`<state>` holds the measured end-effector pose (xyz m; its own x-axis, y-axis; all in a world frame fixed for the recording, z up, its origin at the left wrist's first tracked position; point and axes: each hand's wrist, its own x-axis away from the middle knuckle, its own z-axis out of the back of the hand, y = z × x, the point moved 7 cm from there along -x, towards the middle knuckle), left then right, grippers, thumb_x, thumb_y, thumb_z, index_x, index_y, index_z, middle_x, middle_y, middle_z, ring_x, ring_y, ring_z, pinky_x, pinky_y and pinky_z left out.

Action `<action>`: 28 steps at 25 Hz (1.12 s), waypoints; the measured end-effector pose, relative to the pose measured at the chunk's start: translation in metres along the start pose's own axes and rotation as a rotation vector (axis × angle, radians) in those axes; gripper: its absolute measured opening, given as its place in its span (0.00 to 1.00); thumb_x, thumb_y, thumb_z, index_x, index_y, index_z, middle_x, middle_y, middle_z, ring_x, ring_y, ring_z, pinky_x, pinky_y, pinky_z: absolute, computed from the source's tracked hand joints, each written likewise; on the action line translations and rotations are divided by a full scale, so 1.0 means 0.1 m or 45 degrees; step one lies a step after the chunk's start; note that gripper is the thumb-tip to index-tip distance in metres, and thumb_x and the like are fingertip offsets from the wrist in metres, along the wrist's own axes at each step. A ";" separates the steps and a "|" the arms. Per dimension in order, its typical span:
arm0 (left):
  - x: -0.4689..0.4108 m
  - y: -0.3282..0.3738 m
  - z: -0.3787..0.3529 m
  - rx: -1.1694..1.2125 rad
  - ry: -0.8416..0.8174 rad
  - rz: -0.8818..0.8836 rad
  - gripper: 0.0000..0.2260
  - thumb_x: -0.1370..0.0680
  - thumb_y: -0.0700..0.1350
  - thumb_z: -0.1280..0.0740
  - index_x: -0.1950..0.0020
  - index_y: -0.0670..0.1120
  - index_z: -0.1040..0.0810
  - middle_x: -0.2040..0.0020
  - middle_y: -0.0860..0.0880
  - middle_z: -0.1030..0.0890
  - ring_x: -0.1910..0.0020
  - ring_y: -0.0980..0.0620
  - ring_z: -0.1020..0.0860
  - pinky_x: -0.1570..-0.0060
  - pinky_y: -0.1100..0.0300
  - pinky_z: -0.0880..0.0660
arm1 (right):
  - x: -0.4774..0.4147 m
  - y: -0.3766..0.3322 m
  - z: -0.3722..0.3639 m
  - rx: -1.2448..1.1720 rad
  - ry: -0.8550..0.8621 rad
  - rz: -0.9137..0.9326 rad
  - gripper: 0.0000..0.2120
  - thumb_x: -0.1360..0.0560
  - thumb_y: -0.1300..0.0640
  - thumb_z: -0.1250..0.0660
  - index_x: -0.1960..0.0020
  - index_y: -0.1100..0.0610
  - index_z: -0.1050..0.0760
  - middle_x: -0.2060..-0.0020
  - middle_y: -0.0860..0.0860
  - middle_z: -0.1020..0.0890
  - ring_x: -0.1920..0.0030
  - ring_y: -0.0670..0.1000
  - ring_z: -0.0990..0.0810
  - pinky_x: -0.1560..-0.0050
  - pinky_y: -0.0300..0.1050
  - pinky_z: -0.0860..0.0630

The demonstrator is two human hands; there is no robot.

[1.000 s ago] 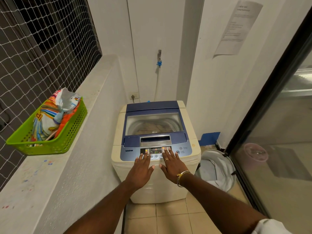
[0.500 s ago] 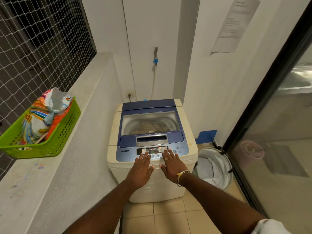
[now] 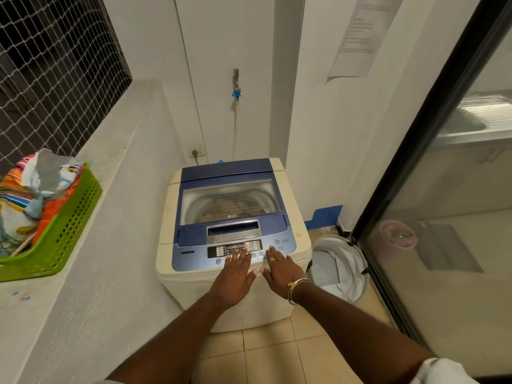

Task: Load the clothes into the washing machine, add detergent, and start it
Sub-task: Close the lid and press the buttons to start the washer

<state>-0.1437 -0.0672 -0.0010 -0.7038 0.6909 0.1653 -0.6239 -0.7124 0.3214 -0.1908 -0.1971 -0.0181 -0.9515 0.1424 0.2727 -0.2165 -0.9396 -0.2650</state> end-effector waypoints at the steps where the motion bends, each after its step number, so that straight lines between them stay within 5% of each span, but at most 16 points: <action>1: -0.05 0.01 -0.03 -0.001 -0.012 0.004 0.34 0.21 0.63 0.59 0.19 0.45 0.48 0.19 0.46 0.49 0.20 0.46 0.53 0.23 0.51 0.56 | -0.01 0.04 -0.01 -0.015 -0.011 -0.024 0.31 0.17 0.41 0.52 0.20 0.57 0.52 0.20 0.52 0.50 0.23 0.55 0.39 0.25 0.53 0.40; 5: -0.22 0.07 -0.15 0.003 -0.059 -0.016 0.29 0.17 0.59 0.53 0.19 0.46 0.49 0.19 0.46 0.50 0.20 0.46 0.54 0.22 0.50 0.55 | -0.07 0.15 -0.02 -0.022 -0.022 -0.062 0.32 0.17 0.40 0.52 0.20 0.56 0.53 0.20 0.50 0.50 0.33 0.57 0.25 0.37 0.52 0.25; 28: -0.55 0.14 -0.32 0.028 -0.001 -0.060 0.26 0.15 0.54 0.50 0.19 0.47 0.49 0.19 0.48 0.51 0.20 0.49 0.55 0.23 0.56 0.59 | -0.36 0.22 -0.09 0.209 -0.113 -0.042 0.27 0.18 0.48 0.45 0.22 0.57 0.43 0.21 0.56 0.45 0.42 0.61 0.19 0.46 0.54 0.22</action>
<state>-0.1245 -0.1188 -0.0355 -0.6735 0.7237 0.1505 -0.6485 -0.6762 0.3496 -0.1628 -0.2199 -0.0420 -0.9200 0.1529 0.3609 -0.2019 -0.9741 -0.1020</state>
